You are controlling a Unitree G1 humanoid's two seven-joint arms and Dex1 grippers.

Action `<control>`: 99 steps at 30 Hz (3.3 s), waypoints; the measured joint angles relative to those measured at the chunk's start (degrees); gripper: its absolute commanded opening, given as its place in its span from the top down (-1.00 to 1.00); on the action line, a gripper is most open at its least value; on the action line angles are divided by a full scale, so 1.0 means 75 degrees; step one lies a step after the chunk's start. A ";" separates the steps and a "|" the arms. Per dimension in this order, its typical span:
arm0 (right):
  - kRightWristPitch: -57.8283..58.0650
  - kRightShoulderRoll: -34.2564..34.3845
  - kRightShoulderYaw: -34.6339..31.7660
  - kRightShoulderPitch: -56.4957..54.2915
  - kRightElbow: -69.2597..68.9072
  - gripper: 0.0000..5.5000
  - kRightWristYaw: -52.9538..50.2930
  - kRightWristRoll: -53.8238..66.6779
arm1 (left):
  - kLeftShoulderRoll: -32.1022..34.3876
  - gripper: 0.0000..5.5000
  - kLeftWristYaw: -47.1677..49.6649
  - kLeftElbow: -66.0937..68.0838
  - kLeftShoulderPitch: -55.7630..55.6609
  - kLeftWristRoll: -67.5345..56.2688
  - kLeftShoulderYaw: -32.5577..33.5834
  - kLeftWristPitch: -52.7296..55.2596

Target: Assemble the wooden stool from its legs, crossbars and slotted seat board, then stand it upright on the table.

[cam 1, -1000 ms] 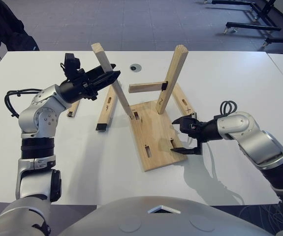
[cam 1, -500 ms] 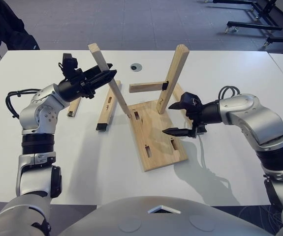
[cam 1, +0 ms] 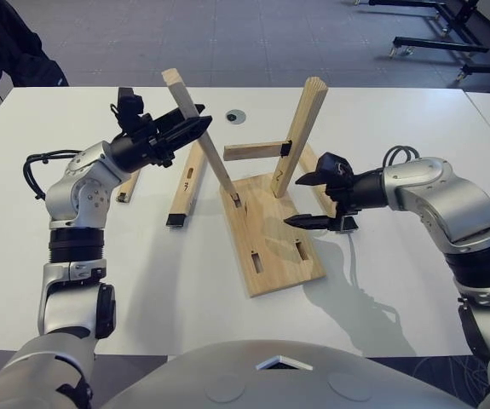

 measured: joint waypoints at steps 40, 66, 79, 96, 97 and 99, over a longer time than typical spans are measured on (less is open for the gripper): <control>-0.0228 -0.0172 0.0359 -0.0212 0.0228 -0.96 0.0359 -0.0031 | -0.0268 0.26 -0.0033 0.0446 0.0564 0.0223 0.0068 -0.0521; -0.0117 -0.0166 0.0339 -0.0133 -0.0079 -0.96 0.0033 0.0260 | 0.0073 0.26 -0.0393 0.0095 0.0257 0.0279 -0.0120 0.0092; 0.0003 -0.0161 0.0341 -0.0045 -0.0256 -0.96 -0.0117 0.0329 | 0.0243 0.26 -0.0678 0.0415 -0.0097 0.0538 -0.0162 -0.0048; 0.0020 -0.0099 0.0359 -0.0045 -0.0311 -0.96 -0.0149 0.0398 | 0.0076 0.26 -0.0849 0.0987 -0.0302 0.0663 -0.0429 -0.0513; 0.0022 -0.0099 0.0359 -0.0045 -0.0318 -0.96 -0.0152 0.0401 | 0.0075 0.26 -0.0851 0.0990 -0.0302 0.0667 -0.0441 -0.0528; 0.0026 -0.0099 0.0359 -0.0046 -0.0322 -0.96 -0.0162 0.0407 | 0.0076 0.26 -0.0861 0.0991 -0.0302 0.0696 -0.0470 -0.0569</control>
